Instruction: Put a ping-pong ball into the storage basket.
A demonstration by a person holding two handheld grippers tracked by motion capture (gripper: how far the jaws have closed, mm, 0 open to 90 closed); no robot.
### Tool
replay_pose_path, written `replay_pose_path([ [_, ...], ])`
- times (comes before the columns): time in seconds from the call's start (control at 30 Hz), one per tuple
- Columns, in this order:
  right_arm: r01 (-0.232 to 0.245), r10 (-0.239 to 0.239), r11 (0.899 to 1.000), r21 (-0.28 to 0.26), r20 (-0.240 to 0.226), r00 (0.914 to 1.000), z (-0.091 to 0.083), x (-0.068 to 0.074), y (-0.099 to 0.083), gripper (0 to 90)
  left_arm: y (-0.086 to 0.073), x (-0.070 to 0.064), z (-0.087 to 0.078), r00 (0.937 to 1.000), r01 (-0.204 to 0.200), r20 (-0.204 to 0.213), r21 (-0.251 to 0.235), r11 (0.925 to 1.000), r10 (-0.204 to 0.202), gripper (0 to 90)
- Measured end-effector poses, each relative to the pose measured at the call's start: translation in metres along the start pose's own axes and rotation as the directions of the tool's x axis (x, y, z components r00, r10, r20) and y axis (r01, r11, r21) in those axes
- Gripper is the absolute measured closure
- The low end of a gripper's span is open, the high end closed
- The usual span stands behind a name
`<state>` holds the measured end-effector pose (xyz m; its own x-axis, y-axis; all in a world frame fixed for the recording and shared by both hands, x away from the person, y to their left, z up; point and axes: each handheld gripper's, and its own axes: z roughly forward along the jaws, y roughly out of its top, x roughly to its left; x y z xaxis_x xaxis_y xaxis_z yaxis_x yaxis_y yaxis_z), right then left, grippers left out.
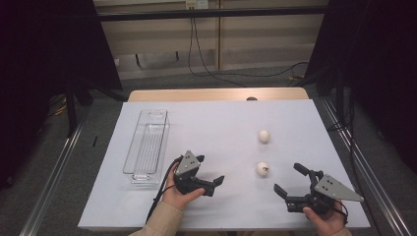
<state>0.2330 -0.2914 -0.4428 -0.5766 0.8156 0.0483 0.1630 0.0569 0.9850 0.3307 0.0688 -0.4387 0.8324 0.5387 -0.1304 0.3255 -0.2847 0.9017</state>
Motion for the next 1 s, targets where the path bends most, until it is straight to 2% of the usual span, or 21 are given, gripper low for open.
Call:
replay_pose_path([
  [1.0,-0.003,0.003,1.000,0.000,-0.002,1.0000,0.000,0.000,0.000,3.0,0.007,-0.004,0.016,0.9996,-0.021,0.021,0.021,0.9995,0.021,2.6],
])
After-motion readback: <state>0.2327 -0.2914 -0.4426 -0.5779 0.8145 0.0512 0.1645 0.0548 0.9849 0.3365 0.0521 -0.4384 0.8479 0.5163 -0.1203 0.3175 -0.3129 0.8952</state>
